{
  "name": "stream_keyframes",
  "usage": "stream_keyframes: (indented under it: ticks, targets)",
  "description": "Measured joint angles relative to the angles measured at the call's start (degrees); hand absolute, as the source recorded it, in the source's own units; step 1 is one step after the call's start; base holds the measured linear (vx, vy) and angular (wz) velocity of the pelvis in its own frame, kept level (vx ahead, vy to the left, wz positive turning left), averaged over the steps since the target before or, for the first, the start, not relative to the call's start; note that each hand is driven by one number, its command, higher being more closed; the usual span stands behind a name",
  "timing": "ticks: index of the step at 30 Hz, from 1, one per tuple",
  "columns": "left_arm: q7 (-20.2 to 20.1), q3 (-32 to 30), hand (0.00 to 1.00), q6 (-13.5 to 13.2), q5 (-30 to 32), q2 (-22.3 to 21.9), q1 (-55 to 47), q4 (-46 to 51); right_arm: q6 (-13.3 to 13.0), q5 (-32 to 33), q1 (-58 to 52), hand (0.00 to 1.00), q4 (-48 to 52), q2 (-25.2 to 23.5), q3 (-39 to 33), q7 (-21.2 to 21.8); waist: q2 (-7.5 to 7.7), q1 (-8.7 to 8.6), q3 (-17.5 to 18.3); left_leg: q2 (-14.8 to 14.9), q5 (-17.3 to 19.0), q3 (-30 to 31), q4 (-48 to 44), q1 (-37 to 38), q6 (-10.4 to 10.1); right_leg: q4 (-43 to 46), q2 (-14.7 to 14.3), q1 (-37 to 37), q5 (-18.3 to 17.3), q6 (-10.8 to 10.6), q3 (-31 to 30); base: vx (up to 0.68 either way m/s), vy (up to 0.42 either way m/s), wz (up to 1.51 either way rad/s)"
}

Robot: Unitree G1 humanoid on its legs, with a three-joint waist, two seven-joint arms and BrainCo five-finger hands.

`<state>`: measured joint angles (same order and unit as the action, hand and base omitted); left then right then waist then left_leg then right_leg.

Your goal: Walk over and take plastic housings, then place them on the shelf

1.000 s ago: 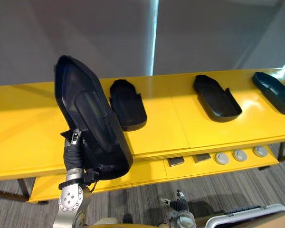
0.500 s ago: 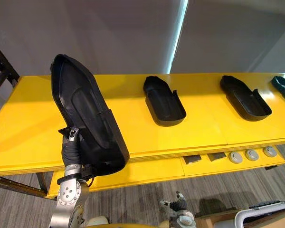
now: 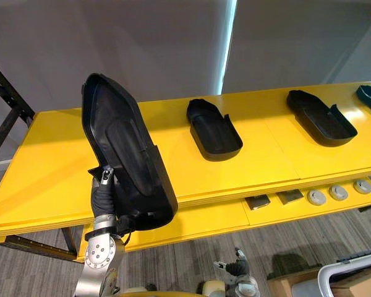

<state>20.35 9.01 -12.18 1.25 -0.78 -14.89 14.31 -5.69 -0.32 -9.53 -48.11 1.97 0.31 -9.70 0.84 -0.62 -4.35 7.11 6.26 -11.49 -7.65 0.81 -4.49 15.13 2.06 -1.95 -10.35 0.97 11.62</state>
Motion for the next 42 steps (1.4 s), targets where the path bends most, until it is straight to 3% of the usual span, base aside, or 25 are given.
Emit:
stream_keyframes:
  ticks: [3, 7, 14, 18, 20, 22, 23, 28, 36, 42]
  targets:
    - [1.16, -1.74, 1.00, 2.84, 7.24, 0.71, 0.32, 0.00, -0.01, -0.05, -0.45, 0.00, -0.02, -0.33, 0.03, 0.11, -0.15, 0.02, 1.69, -0.01, -0.89, -0.63, 1.99, 0.65, 0.42, -3.24, -0.26, 1.08, 2.00, -0.35, -0.37, 0.00, 0.024, -0.05]
    - [2.54, -5.44, 1.00, 5.00, 11.82, 2.43, 3.21, -2.98, -0.02, -0.63, -1.11, 0.00, -0.03, -0.40, 0.19, 1.31, -0.26, 0.15, 3.00, -0.23, -1.45, -1.50, 3.73, 1.49, 0.80, -7.46, -0.63, 2.77, 4.60, -0.85, -1.17, -0.03, 0.052, -0.13]
    - [4.66, -13.10, 1.00, 10.27, 12.34, 6.76, 12.39, -14.30, 0.04, -2.77, -0.95, 0.00, 0.16, -0.19, 1.87, 2.54, -0.17, -0.09, 3.46, -1.31, -7.36, -2.13, 13.38, 4.66, 1.03, -12.61, -1.24, 2.96, 8.37, -0.93, -1.79, -0.06, 0.022, -0.05]
    - [4.96, -16.77, 1.00, 11.98, 12.36, 9.24, 15.34, -19.56, 0.07, -4.33, -0.94, 0.00, 0.23, -0.05, 2.25, 2.86, -0.19, -0.16, 3.49, -1.33, -7.46, -2.44, 13.45, 4.50, 1.01, -14.06, -1.43, 3.15, 9.47, -0.98, -2.20, -0.02, 0.008, -0.08]
    - [5.90, -21.35, 1.00, 15.13, 12.97, 12.81, 19.74, -26.20, 0.67, -4.92, -1.09, 0.00, 0.14, 0.72, 2.51, 3.83, -0.19, -0.11, 3.48, -1.78, -7.52, -2.45, 13.50, 3.79, 0.96, -16.94, -1.76, 3.64, 11.08, -1.00, -2.63, 0.04, 0.009, -0.06]
    - [5.97, -22.46, 1.00, 15.61, 12.96, 12.81, 20.66, -27.18, 0.83, -5.08, -1.09, 0.00, 0.11, 0.76, 2.50, 3.92, -0.20, -0.13, 3.47, -1.84, -7.53, -2.48, 13.52, 3.74, 0.94, -17.30, -1.79, 3.77, 11.17, -1.03, -2.64, 0.05, 0.001, -0.02]
    - [5.97, -22.65, 0.00, 15.62, 12.95, 13.08, 21.64, -28.52, 0.94, -5.09, -1.07, 0.00, 0.05, 0.83, 2.50, 4.03, -0.20, -0.08, 3.47, -1.83, -7.53, -2.48, 13.53, 3.68, 0.94, -17.37, -1.84, 3.77, 11.17, -1.03, -2.63, 0.03, -0.005, 0.01]
    - [5.88, -22.68, 0.00, 16.62, 12.93, 17.49, 28.03, -37.59, 0.87, -5.94, -0.85, 0.00, 0.02, 0.87, 2.49, 4.60, -0.05, -0.25, 3.29, -1.81, -7.52, -2.75, 13.55, 3.54, 0.93, -17.45, -2.03, 3.53, 11.20, -0.98, -3.05, 0.01, -0.003, -0.03]
    - [5.87, -23.26, 0.00, 16.60, 11.60, 18.48, 32.49, -43.58, 0.54, -6.04, -0.43, 0.00, -0.20, 0.90, 2.47, 4.65, 0.31, -0.23, 2.32, -2.05, -7.51, -2.76, 13.55, 2.59, 0.95, -17.30, -2.15, 2.39, 11.35, -0.89, -3.50, -0.01, 0.000, -0.01]
    - [7.79, -24.31, 0.00, 15.28, 5.46, 18.60, 34.22, -43.28, 0.54, -6.23, 0.66, 0.00, -1.07, 0.94, 2.45, 4.59, 0.44, -0.26, 1.03, -2.11, -7.51, -2.64, 13.56, 2.41, 0.95, -17.30, -2.17, 2.17, 11.34, -0.88, -3.58, 0.00, 0.000, 0.00]
